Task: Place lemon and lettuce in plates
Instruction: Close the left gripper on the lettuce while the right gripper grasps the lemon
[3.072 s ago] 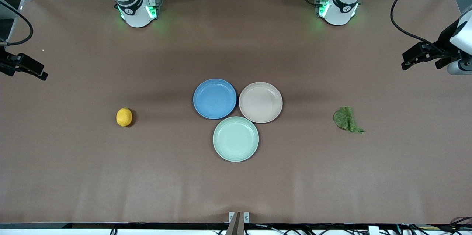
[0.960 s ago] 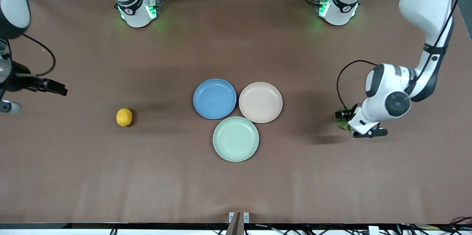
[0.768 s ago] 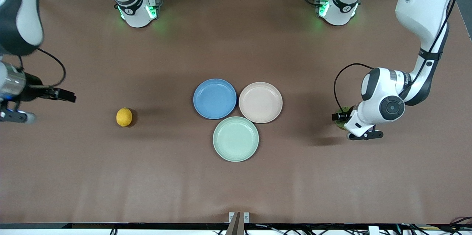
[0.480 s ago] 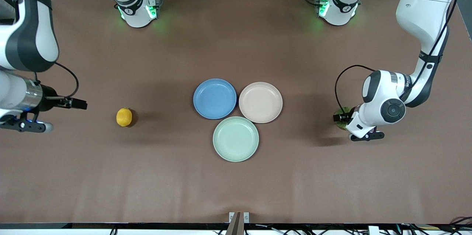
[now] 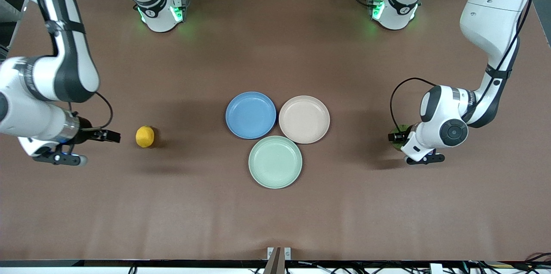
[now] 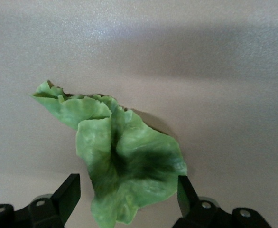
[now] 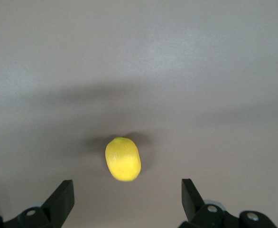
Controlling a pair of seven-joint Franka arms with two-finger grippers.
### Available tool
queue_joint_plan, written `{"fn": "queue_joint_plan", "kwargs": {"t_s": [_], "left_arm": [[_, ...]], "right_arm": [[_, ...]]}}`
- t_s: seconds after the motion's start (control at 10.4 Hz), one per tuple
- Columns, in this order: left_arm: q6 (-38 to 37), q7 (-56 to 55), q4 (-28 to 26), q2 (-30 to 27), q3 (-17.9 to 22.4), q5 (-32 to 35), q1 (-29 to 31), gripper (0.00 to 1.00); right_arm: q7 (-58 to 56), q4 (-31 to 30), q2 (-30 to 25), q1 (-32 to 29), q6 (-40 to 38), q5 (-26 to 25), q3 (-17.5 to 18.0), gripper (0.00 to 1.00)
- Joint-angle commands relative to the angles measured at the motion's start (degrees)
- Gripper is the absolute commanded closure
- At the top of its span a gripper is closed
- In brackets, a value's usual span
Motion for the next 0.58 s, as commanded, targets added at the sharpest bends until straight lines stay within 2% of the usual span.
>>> {"fn": "queue_joint_plan", "kwargs": {"t_s": [0.0, 0.29, 0.48], "left_arm": [[0.5, -2.1, 0.8, 0.8, -0.2, 2.3, 0.0, 0.19], [0.6, -2.1, 1.4, 1.2, -0.2, 2.4, 0.2, 0.35], [0.6, -2.1, 1.4, 1.2, -0.2, 2.4, 0.3, 0.46]], "right_arm": [[0.4, -7.1, -0.8, 1.3, 8.2, 0.6, 0.0, 0.0], [0.3, -14.8, -0.6, 2.4, 19.3, 0.6, 0.1, 0.0], [-0.4, -17.1, -0.6, 2.5, 21.7, 0.6, 0.1, 0.0]]}}
